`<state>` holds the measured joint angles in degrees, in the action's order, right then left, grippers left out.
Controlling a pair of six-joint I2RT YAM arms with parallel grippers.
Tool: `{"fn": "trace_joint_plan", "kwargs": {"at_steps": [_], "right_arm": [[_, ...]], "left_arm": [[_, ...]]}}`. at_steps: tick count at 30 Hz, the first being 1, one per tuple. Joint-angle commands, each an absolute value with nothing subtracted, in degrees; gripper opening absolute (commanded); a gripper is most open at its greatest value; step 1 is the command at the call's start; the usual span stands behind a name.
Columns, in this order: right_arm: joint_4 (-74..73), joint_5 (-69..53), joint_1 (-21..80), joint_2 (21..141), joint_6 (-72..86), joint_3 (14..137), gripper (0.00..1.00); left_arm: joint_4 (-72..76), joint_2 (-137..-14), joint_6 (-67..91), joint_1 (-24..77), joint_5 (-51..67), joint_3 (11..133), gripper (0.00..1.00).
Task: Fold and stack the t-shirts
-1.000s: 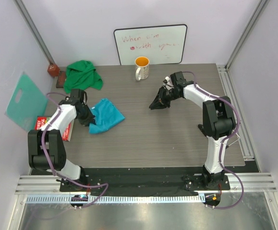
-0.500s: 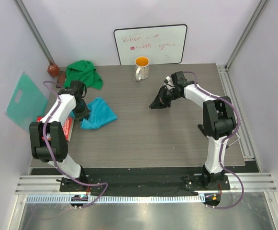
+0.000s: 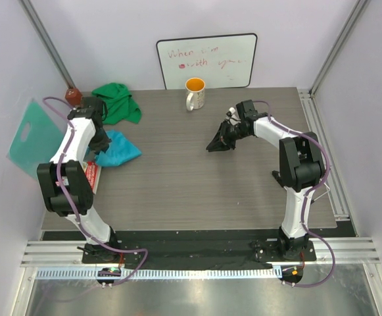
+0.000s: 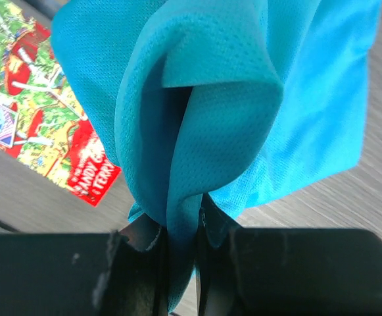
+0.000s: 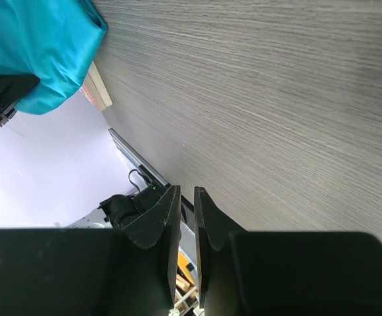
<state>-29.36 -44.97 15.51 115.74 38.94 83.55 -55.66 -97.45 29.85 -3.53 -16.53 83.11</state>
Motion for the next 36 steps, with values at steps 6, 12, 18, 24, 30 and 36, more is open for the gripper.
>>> {"fn": "trace_joint_plan", "kwargs": {"at_steps": [6, 12, 18, 24, 30, 36], "right_arm": [[-28.1, -46.3, 14.5, 113.3, 38.7, 82.4, 0.19], [-27.7, -47.2, 14.5, 113.8, 38.7, 82.7, 0.19], [-27.7, -48.4, 14.4, 114.4, 38.7, 82.9, 0.19], [-27.8, -48.5, 14.5, 114.1, 38.8, 83.1, 0.19], [-27.8, -48.8, 14.5, 114.5, 38.7, 83.3, 0.19], [-27.7, -48.9, 14.5, 114.6, 38.5, 82.9, 0.19]], "left_arm": [[-60.8, -94.5, 31.0, -6.9, -22.2, 84.0, 0.00], [-58.9, -87.5, 33.7, -12.0, -19.7, 76.1, 0.00], [-57.4, -82.1, 37.4, -16.2, -18.0, 72.0, 0.00], [-56.7, -78.9, 41.9, -20.5, -15.3, 69.9, 0.00], [-57.8, -78.2, 41.6, -23.8, -16.4, 71.8, 0.00], [-58.8, -76.5, 40.8, -26.1, -17.9, 69.8, 0.00]]}}
